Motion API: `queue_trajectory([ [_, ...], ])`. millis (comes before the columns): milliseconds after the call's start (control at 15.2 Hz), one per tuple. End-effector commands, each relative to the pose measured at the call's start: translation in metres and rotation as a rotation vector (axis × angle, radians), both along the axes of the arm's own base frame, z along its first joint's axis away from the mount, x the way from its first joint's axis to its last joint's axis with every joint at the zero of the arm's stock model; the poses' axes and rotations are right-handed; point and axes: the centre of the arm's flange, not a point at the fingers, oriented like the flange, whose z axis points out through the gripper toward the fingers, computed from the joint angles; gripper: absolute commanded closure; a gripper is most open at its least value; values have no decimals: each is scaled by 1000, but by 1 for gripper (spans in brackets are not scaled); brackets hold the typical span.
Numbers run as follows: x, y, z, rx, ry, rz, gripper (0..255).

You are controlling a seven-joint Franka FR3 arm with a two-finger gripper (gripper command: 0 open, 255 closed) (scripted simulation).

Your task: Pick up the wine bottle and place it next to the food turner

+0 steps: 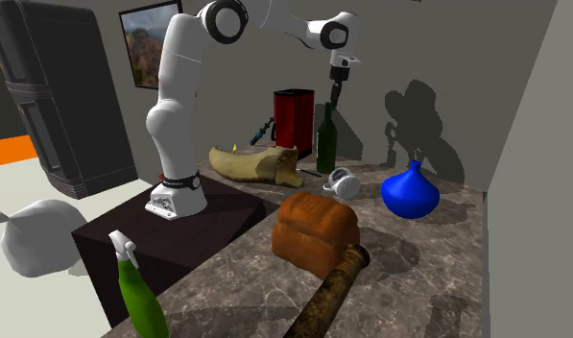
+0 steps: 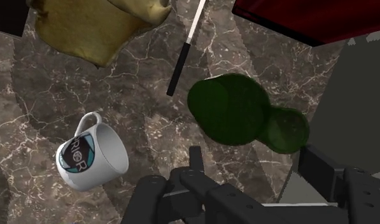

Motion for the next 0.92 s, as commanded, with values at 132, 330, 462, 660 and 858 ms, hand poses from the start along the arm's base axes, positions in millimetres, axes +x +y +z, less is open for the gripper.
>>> queue_trajectory([
  [132,0,0,-2,-2,2,0,0],
  [330,4,0,26,-2,2,0,0],
  [462,6,-1,49,-2,2,0,0],
  [660,6,-1,49,-2,2,0,0],
  [858,6,-1,49,-2,2,0,0],
])
